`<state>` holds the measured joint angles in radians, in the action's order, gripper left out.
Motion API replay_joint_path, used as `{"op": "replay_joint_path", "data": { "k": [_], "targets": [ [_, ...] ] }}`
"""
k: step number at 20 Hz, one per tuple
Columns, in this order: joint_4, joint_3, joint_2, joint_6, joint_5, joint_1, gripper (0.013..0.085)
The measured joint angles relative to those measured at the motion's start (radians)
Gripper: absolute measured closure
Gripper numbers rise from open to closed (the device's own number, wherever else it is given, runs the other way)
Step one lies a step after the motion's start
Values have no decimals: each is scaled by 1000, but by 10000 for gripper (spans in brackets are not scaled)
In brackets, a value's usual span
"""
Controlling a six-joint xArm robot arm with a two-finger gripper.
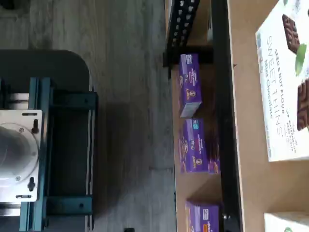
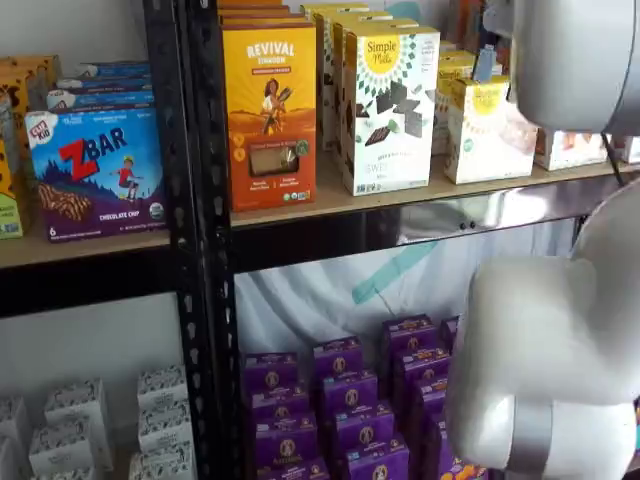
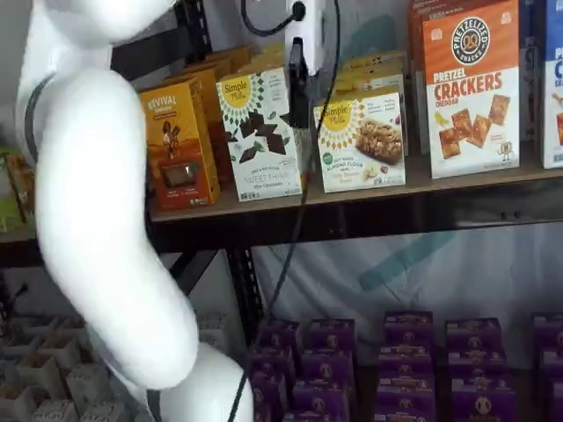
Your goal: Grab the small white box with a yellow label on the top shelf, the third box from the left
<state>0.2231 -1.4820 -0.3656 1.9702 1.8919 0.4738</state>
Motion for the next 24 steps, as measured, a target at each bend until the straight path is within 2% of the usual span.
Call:
{"op": "replay_joint_path", "data": {
  "k": [24],
  "targets": [
    [5,-53,16,6,25,15,130]
  ]
}}
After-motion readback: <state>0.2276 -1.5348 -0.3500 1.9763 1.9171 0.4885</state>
